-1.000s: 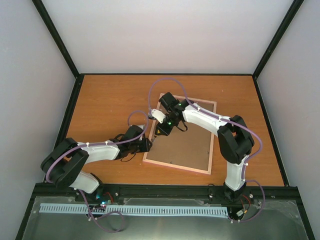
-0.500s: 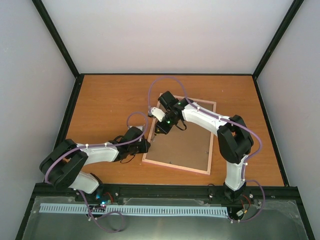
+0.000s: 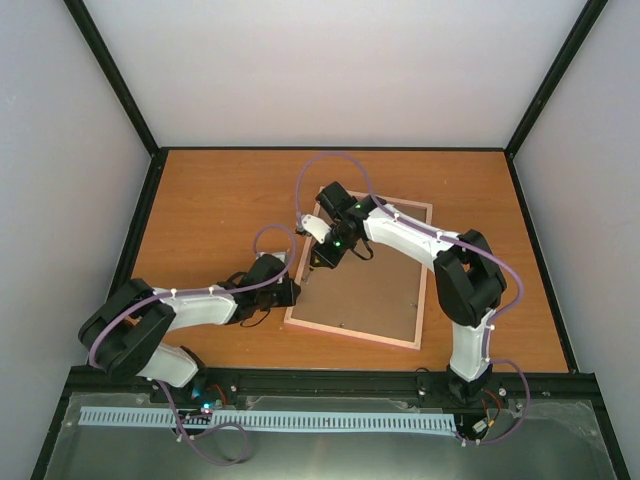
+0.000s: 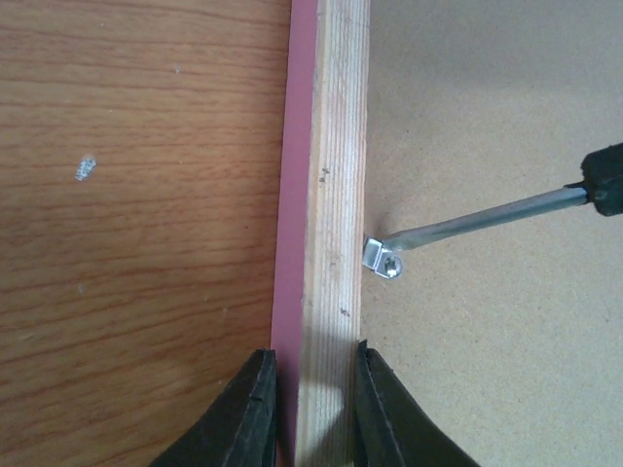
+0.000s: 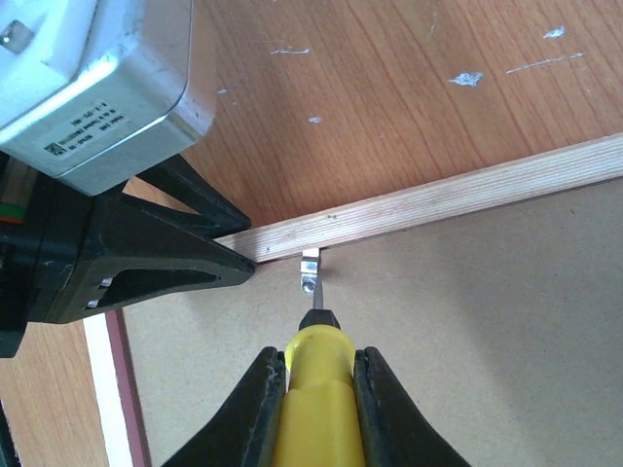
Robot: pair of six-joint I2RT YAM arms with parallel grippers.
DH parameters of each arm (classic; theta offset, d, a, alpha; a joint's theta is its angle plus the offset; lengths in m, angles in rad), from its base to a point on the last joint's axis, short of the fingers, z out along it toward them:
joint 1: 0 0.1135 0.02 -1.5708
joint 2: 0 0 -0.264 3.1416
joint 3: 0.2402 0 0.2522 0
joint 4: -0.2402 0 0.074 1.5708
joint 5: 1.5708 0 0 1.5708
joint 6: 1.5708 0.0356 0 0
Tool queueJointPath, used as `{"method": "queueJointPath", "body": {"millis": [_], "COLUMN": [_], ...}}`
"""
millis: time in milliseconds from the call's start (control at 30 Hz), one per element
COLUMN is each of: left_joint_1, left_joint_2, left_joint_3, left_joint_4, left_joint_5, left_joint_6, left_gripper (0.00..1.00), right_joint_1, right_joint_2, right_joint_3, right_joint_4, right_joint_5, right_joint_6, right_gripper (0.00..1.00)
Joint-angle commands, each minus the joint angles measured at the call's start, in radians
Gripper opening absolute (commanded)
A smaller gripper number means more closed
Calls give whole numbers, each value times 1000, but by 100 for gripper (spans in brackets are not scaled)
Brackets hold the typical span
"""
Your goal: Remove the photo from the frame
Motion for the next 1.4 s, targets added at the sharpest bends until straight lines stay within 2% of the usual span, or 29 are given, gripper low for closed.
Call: {"method": "queueJointPath", "body": {"millis": [0,233,433,633,1100,1367], "left_joint_1": [-5,-5,-5,-4,-5,-4], "left_joint_2": [4,-13,-16,-18,-28,-32], "left_joint_3": [-37,-44,-46,-46,-55,-57], "left_joint_4": [-57,-56,-51,-51,-51,-55], "left_joint_5": [-23,-27,-26,-32,-34,-38], "left_joint_6": [-44,-44,-43,-43,-47,-47], "left_gripper": [1,1,1,1,1,1], "right_joint_1": [19,19,22,29,28,29], "right_joint_2": [23,44,18,37,71,66], "right_joint_3": [32,47,49,47,52,72], "right_joint_4": [-24,-26,-53,-36,-27,-119], "right_joint_5": [-116,-108,-242,-186,68,-63], "right_joint_6": [-9,-10,-83,-58,-9,-130], "right_gripper": [3,3,3,3,3,3]}}
